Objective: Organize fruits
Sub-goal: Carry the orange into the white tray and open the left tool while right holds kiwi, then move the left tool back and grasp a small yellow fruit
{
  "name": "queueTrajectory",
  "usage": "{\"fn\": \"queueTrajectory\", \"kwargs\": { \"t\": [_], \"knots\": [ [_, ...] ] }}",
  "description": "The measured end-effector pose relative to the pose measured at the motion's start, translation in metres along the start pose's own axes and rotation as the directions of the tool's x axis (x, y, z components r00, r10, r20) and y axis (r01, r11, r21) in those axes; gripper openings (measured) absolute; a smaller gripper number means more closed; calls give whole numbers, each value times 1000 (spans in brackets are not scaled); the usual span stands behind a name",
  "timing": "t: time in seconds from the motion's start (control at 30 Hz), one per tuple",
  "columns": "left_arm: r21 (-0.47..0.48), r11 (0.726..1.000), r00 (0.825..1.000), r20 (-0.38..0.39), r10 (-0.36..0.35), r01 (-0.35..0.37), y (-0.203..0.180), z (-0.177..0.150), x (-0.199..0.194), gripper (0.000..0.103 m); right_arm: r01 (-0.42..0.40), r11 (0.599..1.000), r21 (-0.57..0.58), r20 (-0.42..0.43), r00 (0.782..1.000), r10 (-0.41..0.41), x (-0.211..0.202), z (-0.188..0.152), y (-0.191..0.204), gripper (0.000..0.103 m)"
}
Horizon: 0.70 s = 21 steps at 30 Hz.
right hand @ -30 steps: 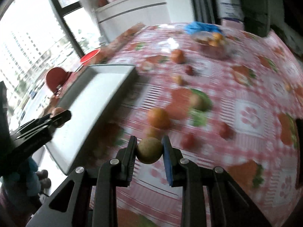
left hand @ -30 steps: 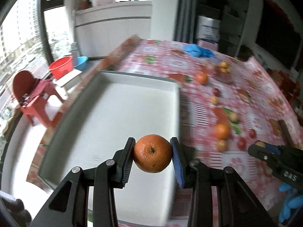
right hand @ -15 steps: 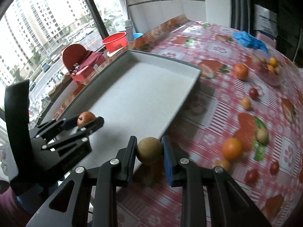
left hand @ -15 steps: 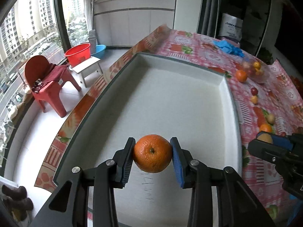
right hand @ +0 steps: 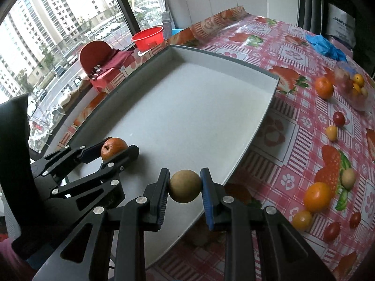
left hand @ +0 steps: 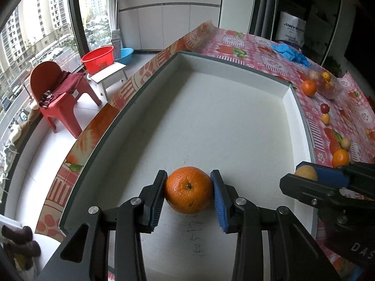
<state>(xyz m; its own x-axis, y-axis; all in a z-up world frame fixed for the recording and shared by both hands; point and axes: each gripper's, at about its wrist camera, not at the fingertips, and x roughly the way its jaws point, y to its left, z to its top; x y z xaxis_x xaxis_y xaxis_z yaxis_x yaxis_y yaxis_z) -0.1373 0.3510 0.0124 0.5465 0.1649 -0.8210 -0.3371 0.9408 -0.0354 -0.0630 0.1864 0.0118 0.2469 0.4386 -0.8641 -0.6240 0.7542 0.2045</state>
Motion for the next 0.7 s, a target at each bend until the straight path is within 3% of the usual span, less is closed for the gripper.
{"fn": "queueTrajectory", "kwargs": {
  "t": [0.03, 0.2, 0.27, 0.33, 0.5, 0.6, 0.7],
  "knots": [
    [3, 1000, 1000, 2, 4, -4, -1, 0, 0, 40, -1, 1000, 2, 0, 1000, 1, 0, 1, -1, 35],
    [30, 999, 1000, 12, 13, -13, -4, 0, 1, 43, -9, 1000, -5, 38, 999, 9, -9, 5, 1, 71],
    [36, 999, 1000, 12, 23, -23, -6, 0, 1, 68, 5, 1000, -14, 55, 998, -4, -15, 6, 3, 79],
    [31, 999, 999, 29, 33, -34, -6, -1, -1, 77, 17, 1000, -16, 76, 997, -16, -21, 8, 1, 80],
    [38, 999, 999, 23, 23, -24, -13, 3, -8, 77, 21, 997, 68, 111, 993, -28, -40, 15, -25, 92],
    [40, 999, 1000, 27, -10, 9, -22, 7, -17, 76, 41, 989, 144, 135, 989, -61, -56, 17, -52, 103],
    [53, 997, 997, 45, -66, 63, -37, 13, -32, 77, 70, 971, 231, 159, 981, -108, -74, 16, -87, 103]
  ]
}}
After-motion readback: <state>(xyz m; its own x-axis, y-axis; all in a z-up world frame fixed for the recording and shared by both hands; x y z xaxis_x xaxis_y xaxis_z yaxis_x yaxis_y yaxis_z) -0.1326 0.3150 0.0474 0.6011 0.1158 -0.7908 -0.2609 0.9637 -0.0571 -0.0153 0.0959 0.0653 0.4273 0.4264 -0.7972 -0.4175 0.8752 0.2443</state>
